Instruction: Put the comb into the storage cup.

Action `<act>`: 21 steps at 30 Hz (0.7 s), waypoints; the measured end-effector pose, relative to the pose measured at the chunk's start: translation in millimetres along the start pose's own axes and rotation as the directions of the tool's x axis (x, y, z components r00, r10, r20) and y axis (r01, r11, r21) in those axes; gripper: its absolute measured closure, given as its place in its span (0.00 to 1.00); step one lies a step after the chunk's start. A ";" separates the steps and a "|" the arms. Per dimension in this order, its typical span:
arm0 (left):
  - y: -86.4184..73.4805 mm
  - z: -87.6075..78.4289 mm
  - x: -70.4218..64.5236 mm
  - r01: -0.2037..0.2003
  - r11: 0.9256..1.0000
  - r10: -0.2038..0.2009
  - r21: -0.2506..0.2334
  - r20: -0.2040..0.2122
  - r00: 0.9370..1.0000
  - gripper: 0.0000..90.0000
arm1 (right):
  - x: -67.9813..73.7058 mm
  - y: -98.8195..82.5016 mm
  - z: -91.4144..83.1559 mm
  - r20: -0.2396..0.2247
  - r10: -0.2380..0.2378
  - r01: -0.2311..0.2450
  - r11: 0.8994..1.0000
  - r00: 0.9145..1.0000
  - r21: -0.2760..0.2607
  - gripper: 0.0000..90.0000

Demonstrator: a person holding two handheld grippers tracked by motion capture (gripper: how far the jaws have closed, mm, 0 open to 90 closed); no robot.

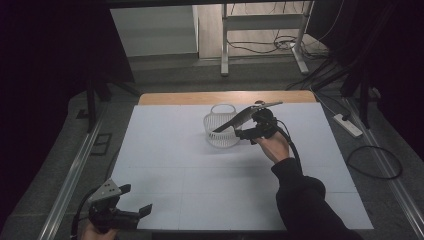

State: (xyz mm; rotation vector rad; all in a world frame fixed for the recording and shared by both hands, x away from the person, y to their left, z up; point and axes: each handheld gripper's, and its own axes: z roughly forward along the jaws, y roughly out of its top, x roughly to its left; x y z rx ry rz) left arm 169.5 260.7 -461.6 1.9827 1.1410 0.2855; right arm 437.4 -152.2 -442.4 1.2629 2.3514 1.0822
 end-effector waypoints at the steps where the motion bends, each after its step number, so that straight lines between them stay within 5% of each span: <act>1: 0.0 -0.1 0.1 0.000 1.000 0.000 0.000 0.000 1.000 0.00 | 0.6 -0.6 -1.2 -0.004 -0.003 0.003 1.000 1.000 -0.003 0.00; 21: -0.3 -1.2 0.7 0.010 1.000 -0.010 -0.010 -0.004 1.000 0.00 | 7.0 -12.7 -23.8 -0.020 -0.058 0.058 0.998 0.998 -0.020 0.00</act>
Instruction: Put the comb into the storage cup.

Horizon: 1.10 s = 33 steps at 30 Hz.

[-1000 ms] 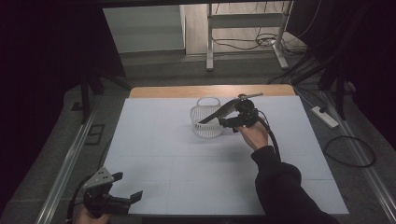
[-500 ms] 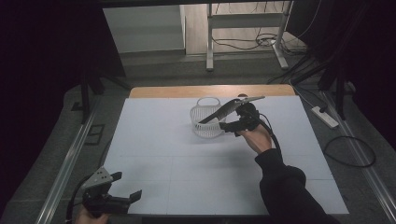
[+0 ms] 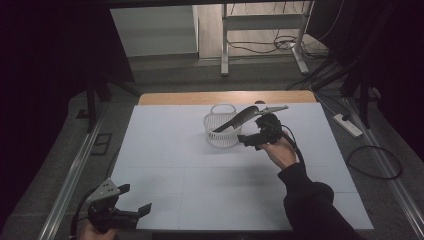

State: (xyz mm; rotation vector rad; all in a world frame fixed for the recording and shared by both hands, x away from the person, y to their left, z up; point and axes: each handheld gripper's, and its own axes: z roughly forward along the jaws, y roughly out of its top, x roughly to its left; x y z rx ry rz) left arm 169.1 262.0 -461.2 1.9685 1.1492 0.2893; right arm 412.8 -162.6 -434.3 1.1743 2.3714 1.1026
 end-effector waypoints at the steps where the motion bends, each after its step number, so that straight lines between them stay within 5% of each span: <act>1: 0.0 -0.1 0.1 0.001 1.000 -0.001 -0.001 0.001 1.000 0.00 | 0.5 -0.5 -0.8 -0.001 -0.002 0.002 1.000 1.000 -0.001 0.00; 33: -0.3 -0.6 0.3 0.006 1.000 -0.006 -0.005 0.002 1.000 0.00 | 14.2 -24.0 -38.9 -0.029 -0.101 0.101 0.995 0.994 -0.011 0.00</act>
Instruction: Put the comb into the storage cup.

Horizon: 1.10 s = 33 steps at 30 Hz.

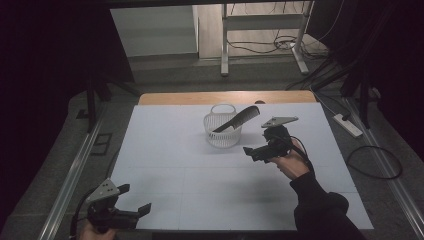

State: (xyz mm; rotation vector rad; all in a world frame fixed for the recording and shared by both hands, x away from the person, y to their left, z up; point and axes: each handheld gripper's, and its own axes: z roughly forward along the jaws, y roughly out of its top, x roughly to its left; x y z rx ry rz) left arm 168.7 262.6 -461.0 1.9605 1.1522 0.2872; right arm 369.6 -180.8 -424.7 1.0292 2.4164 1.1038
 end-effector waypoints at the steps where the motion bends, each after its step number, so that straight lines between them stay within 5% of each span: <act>1: 0.0 0.0 0.1 0.000 1.000 0.000 0.000 0.001 1.000 0.00 | 0.4 -0.9 -1.3 0.000 -0.001 0.001 1.000 1.000 0.000 0.00; 33: -0.5 -2.8 1.7 0.013 1.000 -0.013 -0.016 -0.015 1.000 0.00 | 6.4 -37.4 -42.2 -0.022 -0.004 0.003 1.000 1.000 -0.008 0.00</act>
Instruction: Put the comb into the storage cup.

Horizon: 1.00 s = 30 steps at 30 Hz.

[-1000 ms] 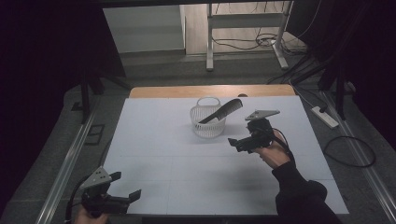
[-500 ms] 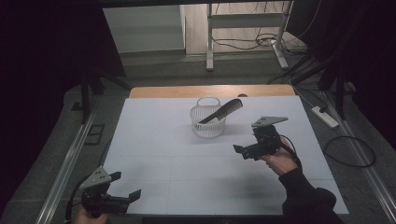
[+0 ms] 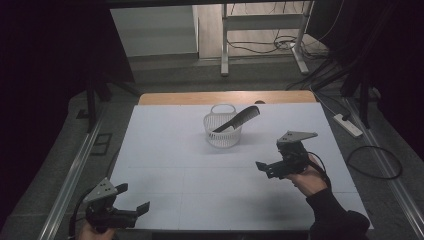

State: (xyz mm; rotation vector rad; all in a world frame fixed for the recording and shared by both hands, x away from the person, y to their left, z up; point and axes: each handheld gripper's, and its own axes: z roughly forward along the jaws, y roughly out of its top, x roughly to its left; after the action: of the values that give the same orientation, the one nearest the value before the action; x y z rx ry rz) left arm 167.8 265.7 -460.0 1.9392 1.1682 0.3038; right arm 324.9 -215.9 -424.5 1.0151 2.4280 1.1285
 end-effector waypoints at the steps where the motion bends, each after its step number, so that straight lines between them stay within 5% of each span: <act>1: 0.0 -0.1 0.1 -0.001 1.000 0.001 0.001 -0.001 1.000 0.00 | 0.0 -1.5 -1.1 -0.001 -0.001 0.001 1.000 1.000 -0.002 0.00; 18: -0.4 -0.5 0.6 0.003 1.000 -0.003 0.000 -0.004 1.000 0.00 | -0.6 -27.2 -22.9 -0.008 0.021 -0.021 1.000 1.000 0.014 0.00; 30: -0.7 -0.3 0.0 -0.002 1.000 0.002 0.003 -0.007 1.000 0.00 | -6.4 -51.1 -44.9 0.045 0.034 -0.034 0.999 0.998 0.009 0.00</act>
State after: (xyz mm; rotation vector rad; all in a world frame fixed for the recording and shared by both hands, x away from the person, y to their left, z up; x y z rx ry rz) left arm 167.2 266.0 -460.3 1.9431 1.1718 0.3101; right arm 282.2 -268.3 -433.7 1.0770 2.3923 1.0933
